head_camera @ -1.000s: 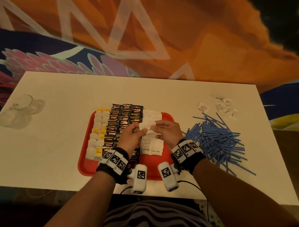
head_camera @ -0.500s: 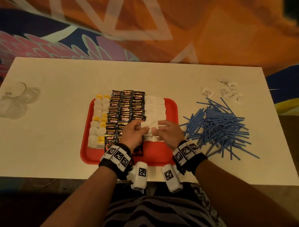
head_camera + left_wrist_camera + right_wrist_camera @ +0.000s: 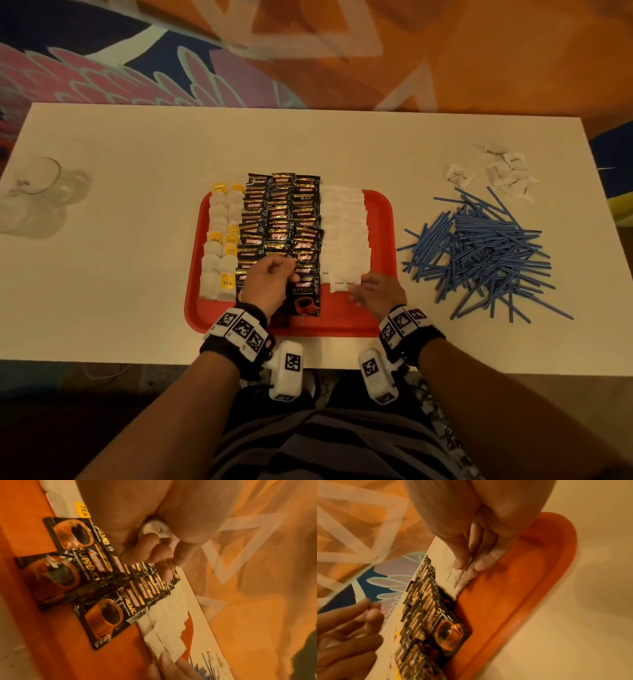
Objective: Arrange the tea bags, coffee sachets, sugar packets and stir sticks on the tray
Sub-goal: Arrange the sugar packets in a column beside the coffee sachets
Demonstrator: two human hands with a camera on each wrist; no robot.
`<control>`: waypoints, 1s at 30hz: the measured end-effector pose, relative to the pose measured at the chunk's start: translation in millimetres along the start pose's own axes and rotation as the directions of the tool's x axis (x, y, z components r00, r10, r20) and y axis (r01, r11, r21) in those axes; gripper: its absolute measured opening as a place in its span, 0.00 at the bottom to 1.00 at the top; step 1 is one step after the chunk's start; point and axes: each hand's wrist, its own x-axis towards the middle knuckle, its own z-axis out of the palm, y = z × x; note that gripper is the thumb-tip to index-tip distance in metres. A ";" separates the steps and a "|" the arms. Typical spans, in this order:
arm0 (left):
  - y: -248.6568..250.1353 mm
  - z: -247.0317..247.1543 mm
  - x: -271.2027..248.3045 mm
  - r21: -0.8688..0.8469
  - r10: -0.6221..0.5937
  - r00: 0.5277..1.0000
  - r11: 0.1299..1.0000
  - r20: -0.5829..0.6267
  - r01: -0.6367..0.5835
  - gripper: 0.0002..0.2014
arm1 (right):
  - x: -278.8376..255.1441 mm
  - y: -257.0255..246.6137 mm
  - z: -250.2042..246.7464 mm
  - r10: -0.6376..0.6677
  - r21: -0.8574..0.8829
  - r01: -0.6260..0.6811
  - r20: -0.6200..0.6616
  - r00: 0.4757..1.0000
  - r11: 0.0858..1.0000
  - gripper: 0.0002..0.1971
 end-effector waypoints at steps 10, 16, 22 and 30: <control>-6.6 -23.7 -1.3 -0.015 -0.017 1.000 1.000 -0.013 0.017 0.06 | 22.3 9.7 29.2 -0.019 -0.241 -0.001 -0.082 0.996 0.971 0.11; -6.6 -27.4 -0.4 0.010 -0.021 1.000 1.000 -0.008 0.021 0.06 | 13.6 3.2 25.8 -0.093 -0.372 0.018 -0.185 0.978 0.928 0.15; -4.3 -24.2 1.3 0.011 -0.035 0.999 0.999 0.001 0.035 0.06 | 11.6 -1.0 22.7 -0.357 -0.493 0.283 -0.062 0.932 0.823 0.10; -0.1 -17.5 0.7 0.000 -0.047 0.999 0.999 0.011 0.047 0.06 | 21.6 1.0 26.4 -0.449 -0.568 0.427 0.110 0.887 0.704 0.14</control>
